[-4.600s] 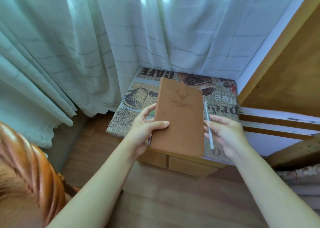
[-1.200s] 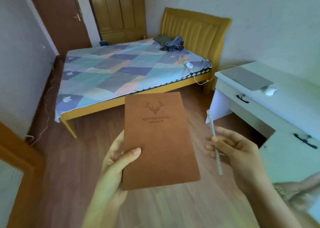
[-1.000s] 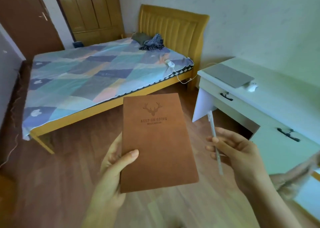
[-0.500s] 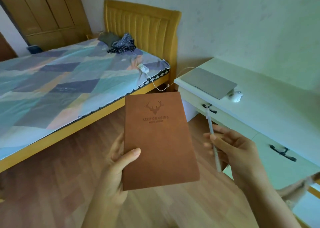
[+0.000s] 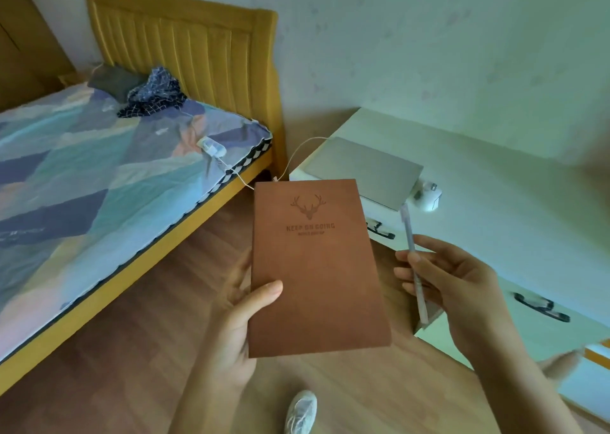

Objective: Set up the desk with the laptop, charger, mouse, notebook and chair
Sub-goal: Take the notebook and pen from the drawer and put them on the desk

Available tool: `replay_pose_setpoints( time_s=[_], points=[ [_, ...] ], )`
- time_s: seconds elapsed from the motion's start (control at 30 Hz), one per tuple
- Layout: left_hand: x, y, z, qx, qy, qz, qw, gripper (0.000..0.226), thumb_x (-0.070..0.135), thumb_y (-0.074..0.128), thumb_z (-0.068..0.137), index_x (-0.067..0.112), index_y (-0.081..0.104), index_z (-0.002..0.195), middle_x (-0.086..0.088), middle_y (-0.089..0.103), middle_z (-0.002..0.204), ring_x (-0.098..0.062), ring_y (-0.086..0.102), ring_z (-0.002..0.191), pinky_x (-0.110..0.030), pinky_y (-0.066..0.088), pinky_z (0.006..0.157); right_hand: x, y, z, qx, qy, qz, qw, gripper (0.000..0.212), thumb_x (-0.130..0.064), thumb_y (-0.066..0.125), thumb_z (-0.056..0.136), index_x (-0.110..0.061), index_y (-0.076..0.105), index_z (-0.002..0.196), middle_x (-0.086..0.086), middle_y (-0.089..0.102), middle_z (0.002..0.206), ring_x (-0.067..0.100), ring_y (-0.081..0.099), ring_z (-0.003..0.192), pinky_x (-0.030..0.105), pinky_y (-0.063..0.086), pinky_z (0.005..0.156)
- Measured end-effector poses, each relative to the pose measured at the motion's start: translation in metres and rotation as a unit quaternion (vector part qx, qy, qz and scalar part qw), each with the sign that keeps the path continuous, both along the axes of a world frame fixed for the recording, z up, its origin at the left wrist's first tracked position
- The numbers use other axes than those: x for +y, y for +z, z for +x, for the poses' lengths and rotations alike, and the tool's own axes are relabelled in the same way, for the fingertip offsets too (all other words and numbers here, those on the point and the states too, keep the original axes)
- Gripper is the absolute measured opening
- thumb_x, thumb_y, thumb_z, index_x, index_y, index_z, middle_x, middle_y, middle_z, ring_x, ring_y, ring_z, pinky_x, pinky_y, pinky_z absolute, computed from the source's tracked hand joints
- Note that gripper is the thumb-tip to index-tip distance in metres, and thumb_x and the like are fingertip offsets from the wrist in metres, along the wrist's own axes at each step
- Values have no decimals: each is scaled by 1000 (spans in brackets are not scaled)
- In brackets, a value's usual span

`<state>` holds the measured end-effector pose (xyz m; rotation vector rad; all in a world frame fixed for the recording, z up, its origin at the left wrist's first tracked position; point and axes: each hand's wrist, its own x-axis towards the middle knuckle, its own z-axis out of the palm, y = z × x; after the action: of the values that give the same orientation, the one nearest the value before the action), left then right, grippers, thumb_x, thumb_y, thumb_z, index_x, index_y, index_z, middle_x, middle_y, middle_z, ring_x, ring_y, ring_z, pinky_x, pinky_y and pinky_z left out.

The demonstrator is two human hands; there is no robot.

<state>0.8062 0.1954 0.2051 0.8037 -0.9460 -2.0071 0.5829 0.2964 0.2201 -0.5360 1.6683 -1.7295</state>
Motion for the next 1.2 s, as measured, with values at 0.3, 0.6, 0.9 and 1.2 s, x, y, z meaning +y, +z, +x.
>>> replay_pose_setpoints(
  time_s=[0.3, 0.6, 0.9, 1.2],
  points=[
    [-135, 0, -69, -28, -106, 4, 994, 61, 3, 65, 67, 25, 61, 124, -17, 68, 115, -37, 67, 101, -53, 55, 81, -80, -2, -33, -9, -126, 8, 992, 23, -5, 64, 82, -12, 66, 105, 9, 75, 87, 24, 72, 74, 52, 50, 84],
    [-179, -19, -166, -27, -211, 31, 977, 61, -2, 69, 64, 23, 65, 119, -19, 69, 110, -36, 69, 93, -46, 58, 70, -94, -17, -106, -21, -210, 21, 977, 26, -4, 63, 82, -10, 65, 107, 8, 75, 86, 24, 72, 71, 31, 58, 66],
    [-184, -54, -307, -60, -265, 52, 961, 62, 4, 70, 69, 23, 60, 127, -23, 66, 117, -38, 65, 104, -44, 56, 81, -82, -48, -224, -26, -268, 40, 962, 23, -1, 61, 85, -9, 65, 106, 10, 74, 85, 26, 72, 71, 28, 58, 57],
    [-155, -106, -454, -117, -299, 96, 942, 59, 6, 71, 74, 25, 56, 128, -20, 69, 111, -34, 65, 106, -44, 51, 89, -64, -96, -361, -49, -289, 89, 952, 25, -3, 62, 85, -9, 63, 109, 15, 72, 91, 28, 72, 76, 34, 57, 66]
  ],
)
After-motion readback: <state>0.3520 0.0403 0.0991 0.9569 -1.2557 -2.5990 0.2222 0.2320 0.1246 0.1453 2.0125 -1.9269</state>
